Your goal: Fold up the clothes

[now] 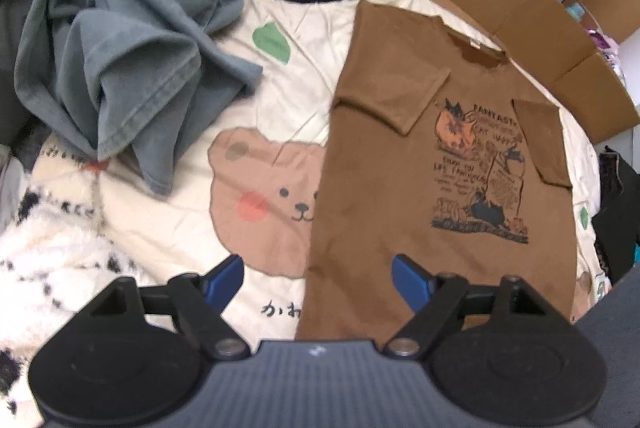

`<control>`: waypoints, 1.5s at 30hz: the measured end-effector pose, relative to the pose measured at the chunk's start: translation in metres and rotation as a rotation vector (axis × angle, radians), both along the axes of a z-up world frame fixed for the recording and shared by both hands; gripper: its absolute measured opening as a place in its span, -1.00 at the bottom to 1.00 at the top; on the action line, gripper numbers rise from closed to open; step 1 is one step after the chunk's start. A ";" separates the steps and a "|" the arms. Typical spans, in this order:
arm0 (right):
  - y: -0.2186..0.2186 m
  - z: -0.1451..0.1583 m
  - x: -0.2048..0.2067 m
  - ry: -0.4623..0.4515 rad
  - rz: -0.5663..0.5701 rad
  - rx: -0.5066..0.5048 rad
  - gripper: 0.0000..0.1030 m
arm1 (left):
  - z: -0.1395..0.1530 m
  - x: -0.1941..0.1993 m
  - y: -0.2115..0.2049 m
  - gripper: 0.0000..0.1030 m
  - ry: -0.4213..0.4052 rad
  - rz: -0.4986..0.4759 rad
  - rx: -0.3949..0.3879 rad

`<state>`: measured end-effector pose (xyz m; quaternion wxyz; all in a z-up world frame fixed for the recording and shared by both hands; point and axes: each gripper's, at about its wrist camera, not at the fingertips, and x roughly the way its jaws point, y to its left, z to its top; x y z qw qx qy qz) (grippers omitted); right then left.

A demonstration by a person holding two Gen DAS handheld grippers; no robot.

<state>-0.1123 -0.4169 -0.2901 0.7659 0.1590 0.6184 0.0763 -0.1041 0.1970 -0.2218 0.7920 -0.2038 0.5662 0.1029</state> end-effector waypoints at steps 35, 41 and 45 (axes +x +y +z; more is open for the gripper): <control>0.006 -0.109 -0.003 0.020 -0.016 0.061 -0.85 | -0.093 -0.001 -0.004 0.61 0.234 0.013 -0.031; 0.011 -0.105 0.002 0.043 0.024 0.070 -0.87 | -0.093 0.001 -0.011 0.61 0.233 -0.010 -0.042; 0.017 -0.101 0.007 0.046 0.056 0.069 -0.81 | -0.093 0.000 -0.012 0.61 0.239 -0.002 -0.039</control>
